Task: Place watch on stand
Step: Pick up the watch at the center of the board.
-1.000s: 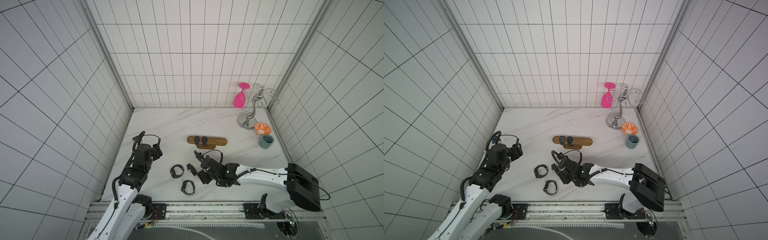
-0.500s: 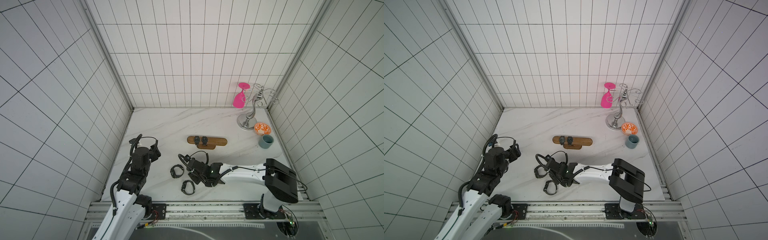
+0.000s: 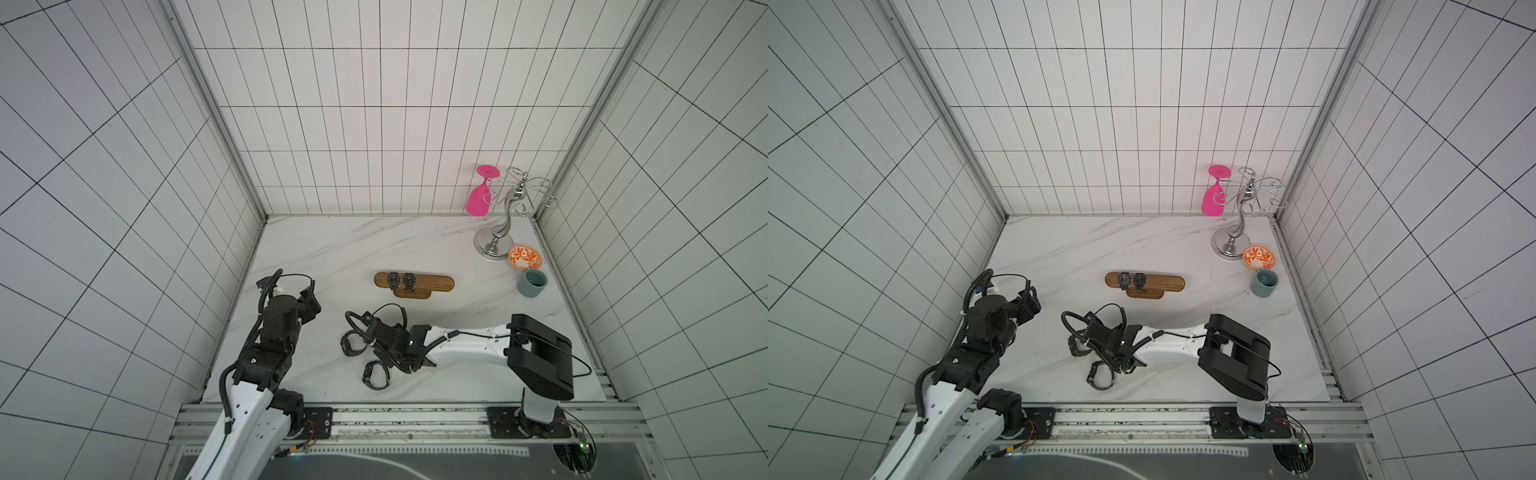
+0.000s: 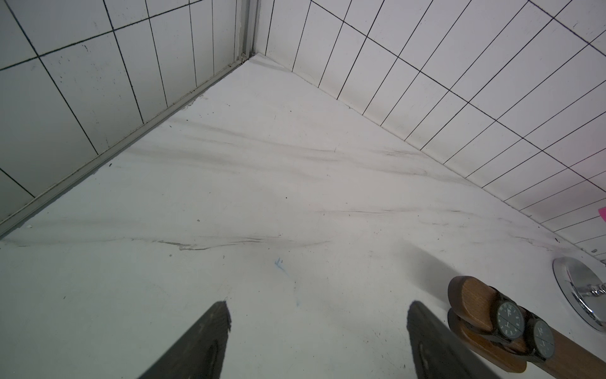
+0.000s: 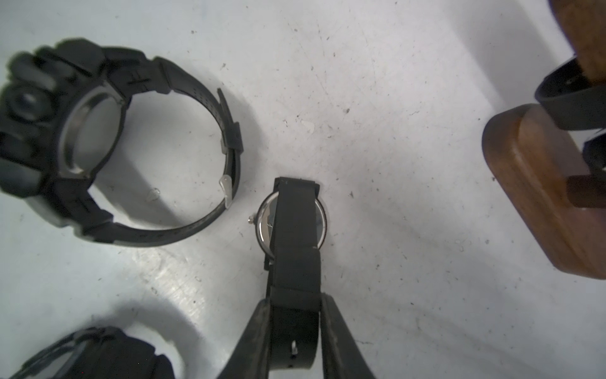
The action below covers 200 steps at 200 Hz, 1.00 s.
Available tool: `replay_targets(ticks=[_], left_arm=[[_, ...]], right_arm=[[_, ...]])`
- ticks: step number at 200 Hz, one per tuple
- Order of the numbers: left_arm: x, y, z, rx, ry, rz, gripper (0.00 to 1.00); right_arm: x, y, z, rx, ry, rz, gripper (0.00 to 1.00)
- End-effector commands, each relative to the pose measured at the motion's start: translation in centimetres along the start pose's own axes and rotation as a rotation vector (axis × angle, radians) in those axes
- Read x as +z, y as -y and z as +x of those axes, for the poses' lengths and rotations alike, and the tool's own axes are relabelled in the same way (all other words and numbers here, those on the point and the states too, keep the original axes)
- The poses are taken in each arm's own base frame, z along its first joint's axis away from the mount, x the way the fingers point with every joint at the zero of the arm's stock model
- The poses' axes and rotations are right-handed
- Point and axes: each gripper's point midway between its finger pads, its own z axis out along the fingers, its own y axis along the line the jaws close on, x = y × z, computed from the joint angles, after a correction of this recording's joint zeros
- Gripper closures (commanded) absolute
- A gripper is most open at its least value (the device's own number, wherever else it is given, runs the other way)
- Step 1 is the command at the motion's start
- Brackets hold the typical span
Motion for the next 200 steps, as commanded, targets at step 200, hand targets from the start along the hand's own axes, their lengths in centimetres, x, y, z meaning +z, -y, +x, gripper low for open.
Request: replay_targets(ticks=[200], left_arm=[[0.4, 0.7, 0.3, 0.005, -0.009, 0.042, 0.16]], right_arm=[[-1.3, 1.9, -2.4, 0.060, 0.057, 0.074, 1.00]])
